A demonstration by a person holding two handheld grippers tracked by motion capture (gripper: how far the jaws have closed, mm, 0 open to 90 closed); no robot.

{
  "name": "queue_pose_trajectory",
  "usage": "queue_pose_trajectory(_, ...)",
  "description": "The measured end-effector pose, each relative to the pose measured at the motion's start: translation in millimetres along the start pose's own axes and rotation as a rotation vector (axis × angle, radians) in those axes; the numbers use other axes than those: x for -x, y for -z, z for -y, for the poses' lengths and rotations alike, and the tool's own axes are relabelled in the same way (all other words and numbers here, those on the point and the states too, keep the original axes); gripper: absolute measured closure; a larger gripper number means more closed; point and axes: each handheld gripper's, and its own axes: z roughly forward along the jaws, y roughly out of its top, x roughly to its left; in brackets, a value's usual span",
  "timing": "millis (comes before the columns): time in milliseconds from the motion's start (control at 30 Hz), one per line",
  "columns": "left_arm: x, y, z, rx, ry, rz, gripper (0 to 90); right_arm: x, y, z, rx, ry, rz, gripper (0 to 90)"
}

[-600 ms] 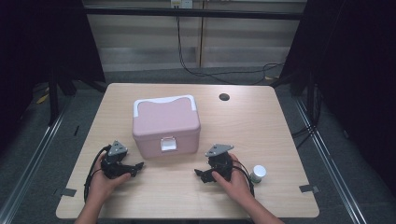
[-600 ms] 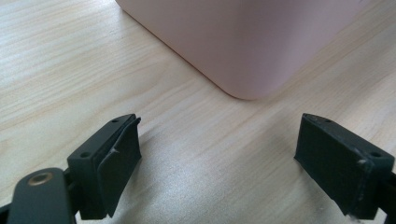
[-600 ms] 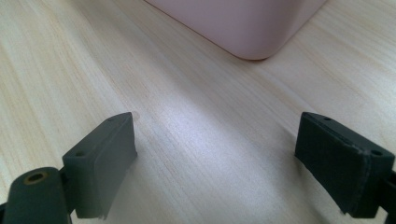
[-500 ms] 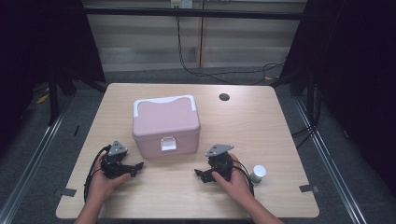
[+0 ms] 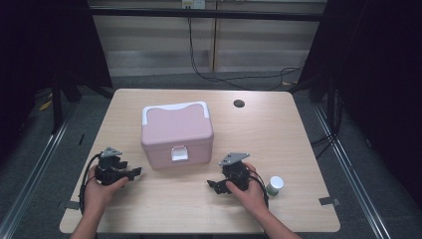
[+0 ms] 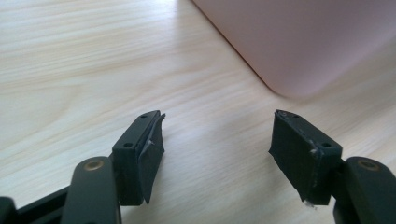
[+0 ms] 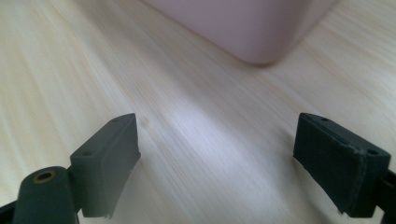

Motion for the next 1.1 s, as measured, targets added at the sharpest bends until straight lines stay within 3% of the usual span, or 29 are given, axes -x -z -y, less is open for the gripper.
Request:
queue_pose_trajectory(67, -7.3, 8.8, -10.2, 0.015, 0.053, 0.023, 38.9, 2.6, 2.5, -5.4, 0.027, 0.006, -0.041, 13.2)
queue_pose_trajectory(200, -13.3, 16.9, -35.5, 0.011, 0.149, 0.085, 40.4, 7.9, 7.1, -17.5, 0.043, 0.044, -0.053, 13.2)
queue_pose_trajectory(367, -12.3, 36.0, -79.7, 0.034, 0.200, 0.109, 37.2, 17.9, 9.7, -32.2, 0.059, 0.047, -0.060, 13.5)
queue_pose_trajectory(400, -12.3, 36.0, -79.7, 0.034, 0.200, 0.109, 36.6, 18.1, 9.6, -35.1, 0.058, 0.059, -0.050, 13.7)
queue_pose_trajectory(433, -12.1, 41.2, -88.7, 0.007, 0.198, 0.101, 36.6, 18.1, 9.6, -35.1, 0.058, 0.059, -0.050, 13.7)
queue_pose_trajectory(500, -8.7, 48.7, -105.6, 0.009, 0.196, 0.078, 36.5, 17.1, 9.0, -43.4, 0.049, 0.093, -0.033, 14.7)
queue_pose_trajectory(533, -6.6, 51.8, -113.4, -0.016, 0.167, 0.074, 36.5, 17.1, 9.0, -43.4, 0.049, 0.093, -0.033, 14.7)
queue_pose_trajectory(567, -0.7, 55.0, -126.5, -0.019, 0.178, 0.084, 36.5, 19.1, 8.5, -47.6, 0.052, 0.090, -0.031, 14.9)
queue_pose_trajectory(767, 12.1, 43.0, -144.4, -0.078, 0.187, 0.104, 34.4, 25.4, 7.2, -56.6, 0.076, 0.084, -0.018, 19.3)
queue_pose_trajectory(867, 17.9, 31.5, -147.2, -0.091, 0.222, 0.165, 34.4, 25.4, 7.0, -59.7, 0.088, 0.095, -0.019, 20.9)
queue_pose_trajectory(900, 23.0, 25.4, -147.5, -0.106, 0.226, 0.216, 35.8, 25.1, 7.9, -62.6, 0.107, 0.101, -0.021, 23.7)
queue_pose_trajectory(933, 23.0, 25.4, -147.5, -0.106, 0.226, 0.216, 35.1, 25.1, 7.9, -62.6, 0.107, 0.101, -0.021, 23.7)
queue_pose_trajectory(1000, 31.2, 24.7, -150.4, -0.122, 0.185, 0.178, 32.7, 24.5, 10.0, -64.6, 0.129, 0.087, -0.044, 25.7)
queue_pose_trajectory(1100, 38.0, 27.0, -154.3, -0.167, 0.153, 0.164, 34.0, 24.2, 18.2, -63.0, 0.145, 0.108, -0.051, 28.8)
